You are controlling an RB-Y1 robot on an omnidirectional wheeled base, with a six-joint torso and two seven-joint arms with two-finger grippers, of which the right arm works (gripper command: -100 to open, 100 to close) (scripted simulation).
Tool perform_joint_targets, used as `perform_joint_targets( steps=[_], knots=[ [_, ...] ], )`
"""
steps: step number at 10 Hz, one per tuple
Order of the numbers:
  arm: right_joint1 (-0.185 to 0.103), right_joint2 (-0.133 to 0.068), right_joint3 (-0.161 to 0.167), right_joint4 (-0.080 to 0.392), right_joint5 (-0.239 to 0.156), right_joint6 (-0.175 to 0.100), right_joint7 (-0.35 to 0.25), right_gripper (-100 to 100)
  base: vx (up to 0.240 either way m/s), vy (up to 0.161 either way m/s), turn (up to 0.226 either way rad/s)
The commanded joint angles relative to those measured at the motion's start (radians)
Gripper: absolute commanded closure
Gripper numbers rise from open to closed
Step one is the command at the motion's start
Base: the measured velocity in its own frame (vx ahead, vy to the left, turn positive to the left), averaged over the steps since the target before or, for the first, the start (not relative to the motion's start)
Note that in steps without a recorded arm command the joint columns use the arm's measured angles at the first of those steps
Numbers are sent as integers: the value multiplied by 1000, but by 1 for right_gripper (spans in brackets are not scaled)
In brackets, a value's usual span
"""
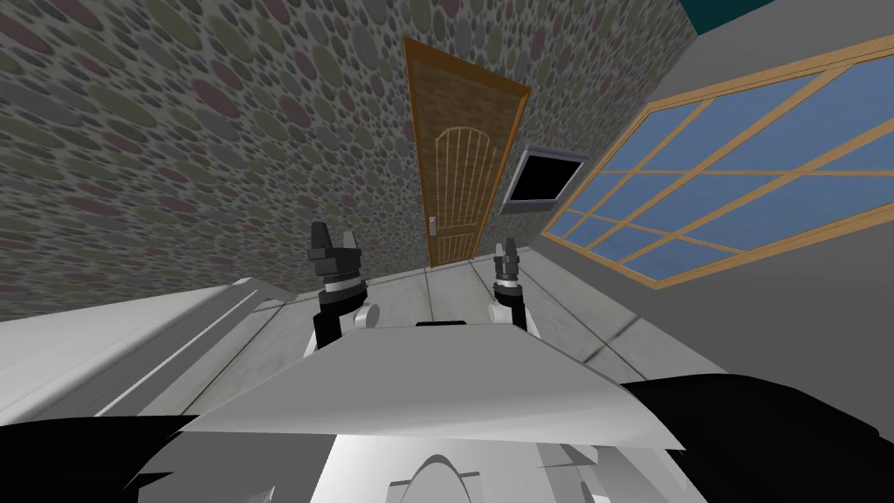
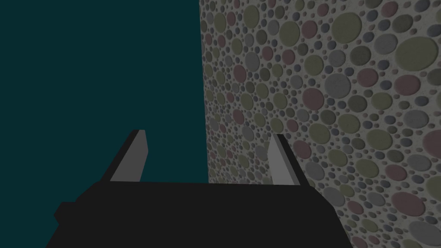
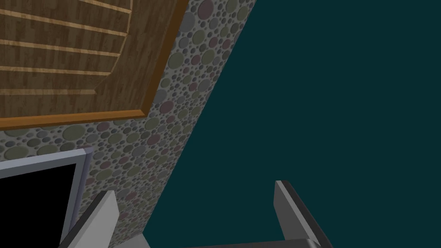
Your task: Pull the door open
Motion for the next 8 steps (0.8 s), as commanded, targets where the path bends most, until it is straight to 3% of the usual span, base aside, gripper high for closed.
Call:
perform_joint_targets(
  steps=[1, 3, 8],
  knots=[
    [-20, -6, 0, 35, 15, -1, 19, -100, 105, 44, -35],
    [-40, -11, 2, 70, 31, 0, 38, -100, 86, 53, -25],
    [-120, -28, 7, 206, 95, 4, 111, -100, 136, 75, -44]
  ],
)
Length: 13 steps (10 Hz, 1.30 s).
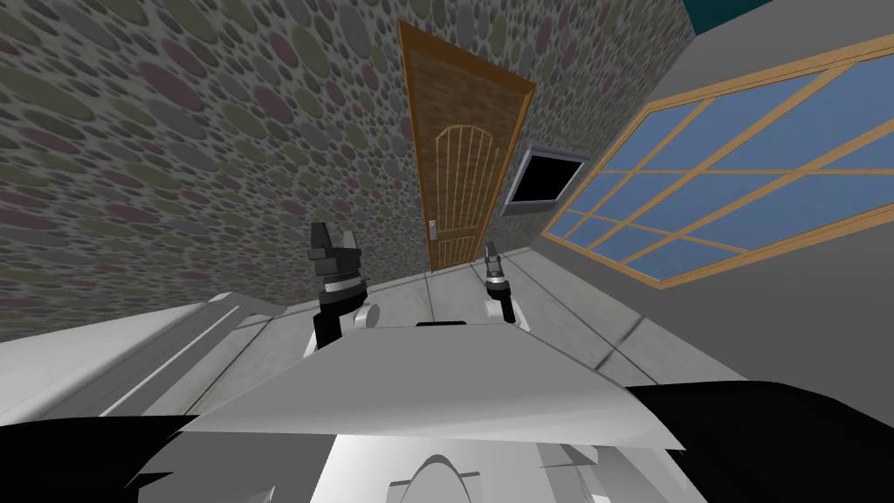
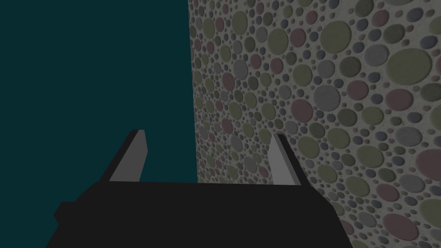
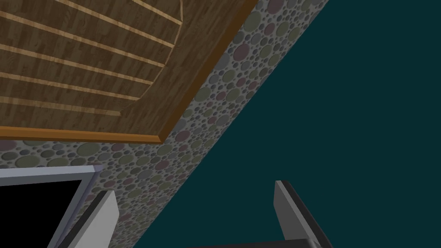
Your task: Pull the door open
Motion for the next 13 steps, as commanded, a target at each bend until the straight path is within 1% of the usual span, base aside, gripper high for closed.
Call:
perform_joint_targets(
  steps=[1, 13],
  knots=[
    [-20, -5, 2, 34, 18, 3, 22, -100, 117, 82, -31],
    [-184, -34, 13, 312, 148, 11, 172, -100, 89, 66, -38]
  ],
)
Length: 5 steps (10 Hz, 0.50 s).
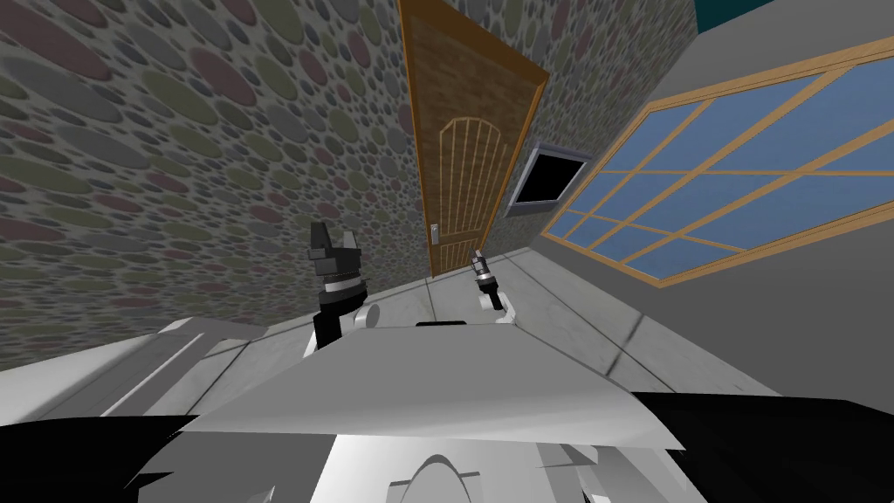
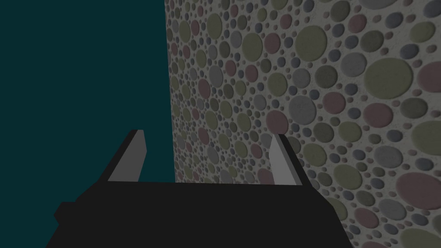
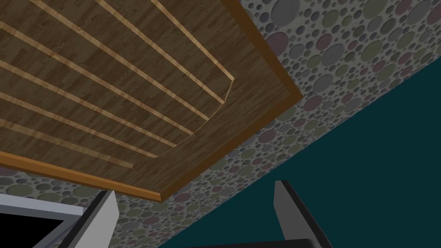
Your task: Pull the door open
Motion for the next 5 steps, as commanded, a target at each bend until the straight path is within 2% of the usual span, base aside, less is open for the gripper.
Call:
perform_joint_targets(
  steps=[1, 5],
  knots=[
    [-25, -2, 2, 39, 19, 3, 23, -100, 99, 61, -46],
    [-82, -11, 6, 136, 64, 6, 75, -100, 100, 69, -39]
  ],
)
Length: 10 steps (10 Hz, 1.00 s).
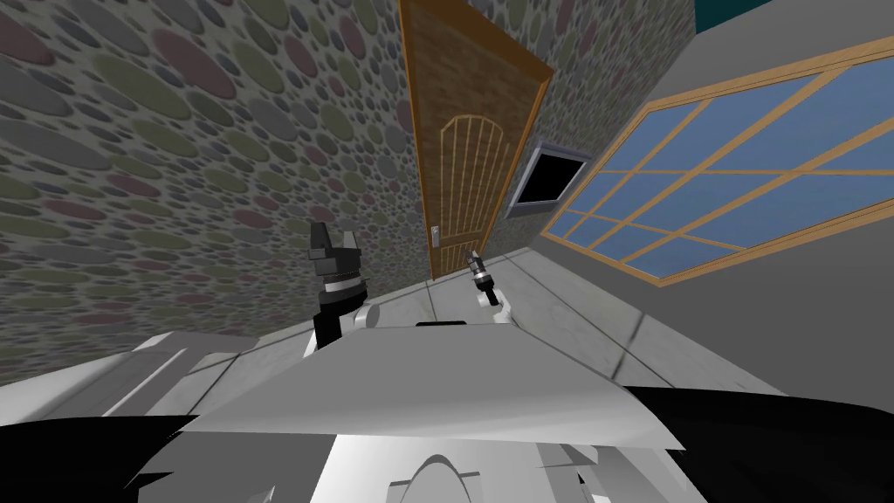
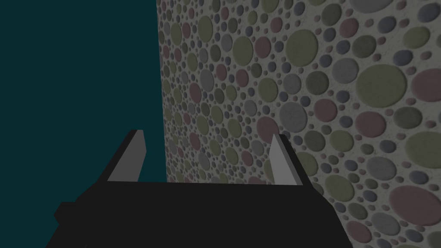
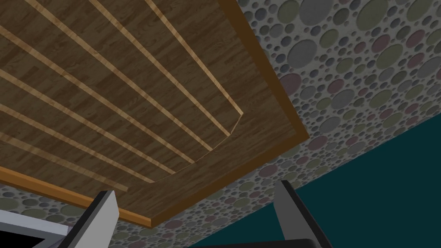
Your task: Pull the door open
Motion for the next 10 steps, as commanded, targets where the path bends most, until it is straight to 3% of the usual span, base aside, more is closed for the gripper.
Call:
perform_joint_targets(
  steps=[1, 10],
  knots=[
    [-22, -3, 1, 41, 18, -1, 23, -100, 88, 80, -41],
    [-145, -21, 9, 249, 115, 5, 135, -100, 89, 73, -36]
  ],
)
